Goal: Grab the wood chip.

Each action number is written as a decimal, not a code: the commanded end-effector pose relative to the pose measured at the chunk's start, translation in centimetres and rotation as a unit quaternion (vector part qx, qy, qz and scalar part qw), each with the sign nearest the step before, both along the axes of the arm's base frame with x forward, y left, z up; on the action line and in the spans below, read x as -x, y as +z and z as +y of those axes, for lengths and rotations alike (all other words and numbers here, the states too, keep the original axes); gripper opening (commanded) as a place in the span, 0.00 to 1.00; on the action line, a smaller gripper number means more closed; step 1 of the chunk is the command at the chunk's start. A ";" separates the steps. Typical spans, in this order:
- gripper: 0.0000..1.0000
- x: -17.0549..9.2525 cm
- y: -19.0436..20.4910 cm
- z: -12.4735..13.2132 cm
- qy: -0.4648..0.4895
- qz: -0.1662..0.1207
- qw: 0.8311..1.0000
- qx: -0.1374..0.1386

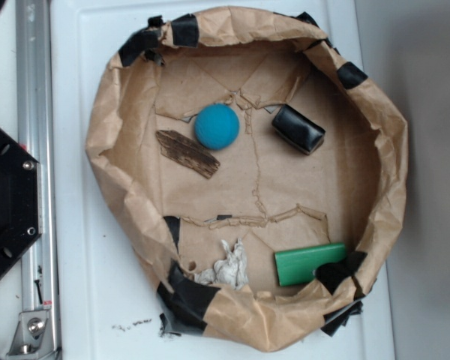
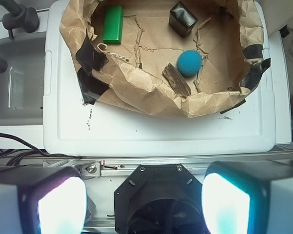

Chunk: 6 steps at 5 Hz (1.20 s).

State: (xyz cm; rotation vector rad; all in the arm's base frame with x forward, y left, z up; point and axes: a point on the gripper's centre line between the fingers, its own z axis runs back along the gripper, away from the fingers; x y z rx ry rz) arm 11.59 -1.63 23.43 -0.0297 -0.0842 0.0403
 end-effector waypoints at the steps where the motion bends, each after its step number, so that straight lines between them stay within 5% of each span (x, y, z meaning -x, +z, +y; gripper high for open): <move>1: 1.00 0.0 0.0 0.0 0.000 0.000 1.000 0.000; 2: 1.00 -5.0 -2.6 1.6 0.003 -0.098 0.994 -0.054; 4: 1.00 -11.1 -8.0 2.1 0.022 -0.088 0.996 -0.018; 5: 1.00 -10.6 -11.7 3.6 0.042 -0.041 0.998 -0.012; 6: 1.00 -10.6 -11.7 3.6 0.042 -0.041 0.998 -0.012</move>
